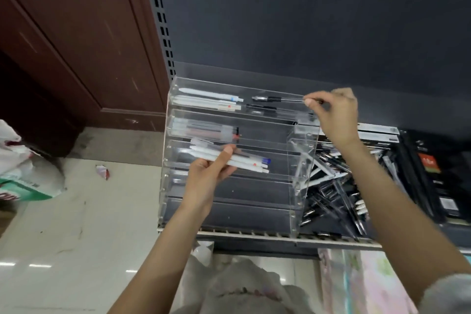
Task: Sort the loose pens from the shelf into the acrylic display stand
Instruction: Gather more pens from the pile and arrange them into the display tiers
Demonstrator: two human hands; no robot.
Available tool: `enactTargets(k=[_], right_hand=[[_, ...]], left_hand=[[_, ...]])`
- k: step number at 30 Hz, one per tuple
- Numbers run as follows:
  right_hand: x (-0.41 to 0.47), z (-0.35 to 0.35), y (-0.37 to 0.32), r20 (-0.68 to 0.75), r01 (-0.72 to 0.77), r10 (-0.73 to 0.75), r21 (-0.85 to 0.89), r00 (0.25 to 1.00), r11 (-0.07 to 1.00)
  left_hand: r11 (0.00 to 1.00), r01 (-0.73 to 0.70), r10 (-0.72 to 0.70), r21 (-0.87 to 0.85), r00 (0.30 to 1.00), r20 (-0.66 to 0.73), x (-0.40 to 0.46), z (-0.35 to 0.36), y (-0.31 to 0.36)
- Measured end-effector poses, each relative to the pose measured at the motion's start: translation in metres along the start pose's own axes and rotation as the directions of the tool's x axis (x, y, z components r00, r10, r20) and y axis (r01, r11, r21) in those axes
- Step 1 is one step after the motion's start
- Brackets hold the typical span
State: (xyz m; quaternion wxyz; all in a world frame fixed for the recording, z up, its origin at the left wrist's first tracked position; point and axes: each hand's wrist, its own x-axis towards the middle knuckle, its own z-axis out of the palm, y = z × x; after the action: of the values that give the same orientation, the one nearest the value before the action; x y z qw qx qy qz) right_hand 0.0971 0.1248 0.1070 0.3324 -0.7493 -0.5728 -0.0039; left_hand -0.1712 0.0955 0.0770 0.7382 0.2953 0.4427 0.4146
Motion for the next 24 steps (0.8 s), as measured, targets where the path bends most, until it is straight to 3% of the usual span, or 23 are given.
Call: enactTargets(k=[3, 8, 11, 13, 16, 19, 21, 24], right_hand=[[0.013, 0.006, 0.005, 0.1, 0.124, -0.108, -0.17, 0.989, 0.978], [0.031, 0.005, -0.001, 0.334, 0.374, -0.258, -0.355, 0.907, 0.857], [0.038, 0.002, -0.004, 0.421, 0.404, -0.229, -0.39, 0.878, 0.828], [0.035, -0.002, -0.005, 0.398, 0.393, -0.231, -0.394, 0.888, 0.831], [0.014, -0.012, -0.019, 0.267, 0.301, -0.258, -0.135, 0.928, 0.944], [-0.016, -0.015, -0.049, 0.395, 0.207, -0.271, 0.196, 0.878, 0.958], [-0.03, -0.008, -0.062, 0.478, 0.156, -0.266, 0.257, 0.837, 0.954], [-0.036, 0.004, -0.068, 0.483, 0.093, -0.233, 0.295, 0.844, 0.951]], left_hand=[[1.0, -0.006, 0.006, -0.019, 1.0, -0.016, 0.007, 0.008, 0.002], [1.0, -0.019, 0.02, 0.021, 0.999, -0.031, 0.015, 0.016, 0.002], [1.0, -0.007, 0.008, 0.027, 0.999, -0.04, 0.019, 0.018, 0.002], [1.0, -0.005, 0.006, 0.026, 0.999, -0.041, 0.022, 0.02, 0.002], [1.0, -0.007, 0.008, 0.019, 0.999, -0.038, 0.024, 0.022, 0.004], [0.999, -0.012, 0.013, 0.031, 0.999, -0.033, 0.025, 0.023, 0.005], [0.999, -0.016, 0.017, 0.031, 0.999, -0.036, 0.026, 0.022, 0.007], [0.999, -0.035, 0.035, 0.021, 0.999, -0.025, 0.026, 0.02, 0.011]])
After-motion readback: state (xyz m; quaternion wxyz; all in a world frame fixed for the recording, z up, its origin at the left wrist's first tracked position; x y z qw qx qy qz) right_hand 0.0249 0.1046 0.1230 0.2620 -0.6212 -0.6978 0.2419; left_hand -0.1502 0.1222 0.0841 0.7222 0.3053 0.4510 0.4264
